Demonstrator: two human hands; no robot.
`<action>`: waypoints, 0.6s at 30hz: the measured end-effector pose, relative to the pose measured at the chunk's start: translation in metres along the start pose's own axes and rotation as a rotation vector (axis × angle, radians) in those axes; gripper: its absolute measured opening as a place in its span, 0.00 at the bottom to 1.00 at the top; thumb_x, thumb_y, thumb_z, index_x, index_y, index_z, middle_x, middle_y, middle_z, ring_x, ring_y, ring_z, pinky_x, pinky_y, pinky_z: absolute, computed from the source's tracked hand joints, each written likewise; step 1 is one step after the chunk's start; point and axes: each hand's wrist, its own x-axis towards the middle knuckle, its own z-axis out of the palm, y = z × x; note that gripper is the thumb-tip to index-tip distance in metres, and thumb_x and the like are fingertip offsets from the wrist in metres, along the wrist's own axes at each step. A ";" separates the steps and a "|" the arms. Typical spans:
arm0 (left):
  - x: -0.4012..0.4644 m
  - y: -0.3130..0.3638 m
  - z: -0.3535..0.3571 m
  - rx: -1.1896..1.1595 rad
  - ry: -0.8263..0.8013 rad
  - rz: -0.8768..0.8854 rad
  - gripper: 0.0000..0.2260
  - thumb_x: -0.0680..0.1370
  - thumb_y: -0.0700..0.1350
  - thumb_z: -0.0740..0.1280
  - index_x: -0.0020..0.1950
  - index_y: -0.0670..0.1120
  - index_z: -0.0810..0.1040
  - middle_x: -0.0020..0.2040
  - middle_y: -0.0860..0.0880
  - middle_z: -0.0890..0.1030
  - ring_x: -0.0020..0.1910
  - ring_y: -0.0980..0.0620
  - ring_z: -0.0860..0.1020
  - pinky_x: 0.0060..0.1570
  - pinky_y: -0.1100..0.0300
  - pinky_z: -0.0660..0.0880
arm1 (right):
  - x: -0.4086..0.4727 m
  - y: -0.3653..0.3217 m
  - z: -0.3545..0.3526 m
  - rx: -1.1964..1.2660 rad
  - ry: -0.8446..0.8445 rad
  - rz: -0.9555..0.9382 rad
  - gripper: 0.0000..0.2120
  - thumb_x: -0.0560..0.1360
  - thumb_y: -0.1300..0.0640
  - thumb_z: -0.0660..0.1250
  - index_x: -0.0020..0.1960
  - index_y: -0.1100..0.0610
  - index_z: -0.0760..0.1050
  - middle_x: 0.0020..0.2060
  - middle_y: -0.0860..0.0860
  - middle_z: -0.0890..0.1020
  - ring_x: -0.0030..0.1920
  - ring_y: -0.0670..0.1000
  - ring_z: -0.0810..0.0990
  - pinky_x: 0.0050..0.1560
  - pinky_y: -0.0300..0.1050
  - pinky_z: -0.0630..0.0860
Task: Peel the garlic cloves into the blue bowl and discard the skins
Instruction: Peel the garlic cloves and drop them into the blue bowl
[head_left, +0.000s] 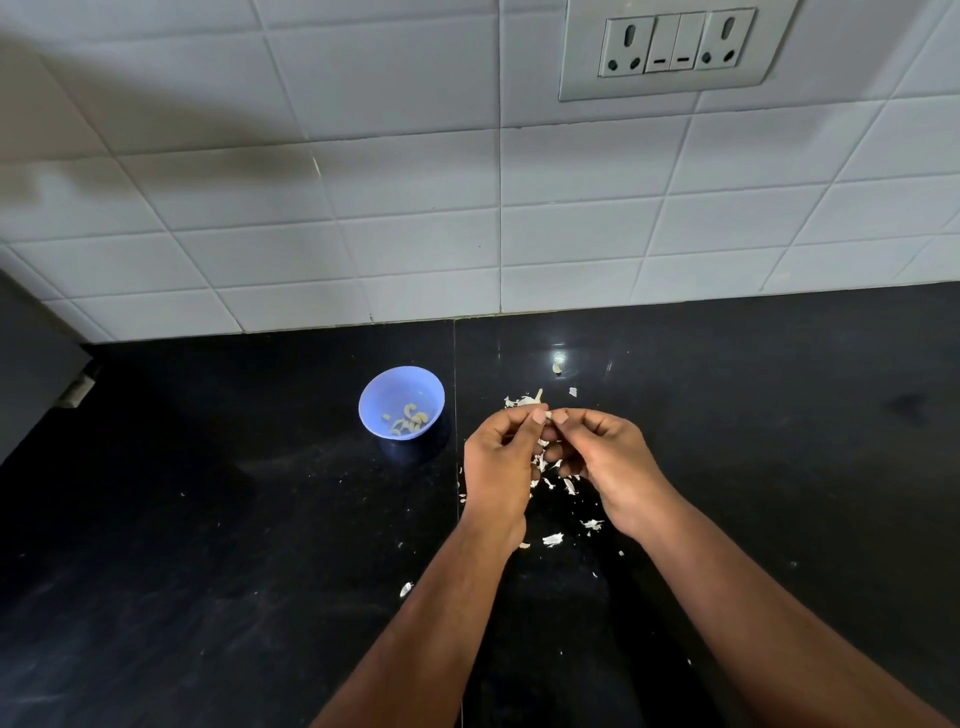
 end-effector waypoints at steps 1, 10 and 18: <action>0.000 -0.001 0.001 0.012 0.019 -0.004 0.03 0.82 0.45 0.73 0.52 0.49 0.87 0.44 0.47 0.87 0.40 0.54 0.81 0.36 0.61 0.75 | 0.000 0.001 0.000 -0.025 0.016 -0.007 0.08 0.83 0.57 0.69 0.52 0.59 0.86 0.41 0.54 0.87 0.38 0.50 0.82 0.36 0.42 0.79; -0.001 -0.007 0.004 0.038 0.195 -0.051 0.06 0.84 0.46 0.70 0.51 0.45 0.83 0.36 0.49 0.79 0.32 0.54 0.74 0.29 0.61 0.74 | 0.003 0.010 0.002 -0.910 0.293 -0.209 0.20 0.83 0.41 0.60 0.39 0.53 0.72 0.31 0.46 0.77 0.33 0.49 0.76 0.36 0.48 0.71; -0.003 -0.003 -0.004 0.000 0.151 -0.071 0.03 0.83 0.42 0.71 0.52 0.43 0.83 0.44 0.48 0.88 0.33 0.56 0.78 0.28 0.61 0.72 | -0.002 0.011 0.005 -0.507 0.113 -0.315 0.21 0.78 0.68 0.65 0.55 0.42 0.81 0.48 0.43 0.85 0.40 0.40 0.82 0.41 0.32 0.75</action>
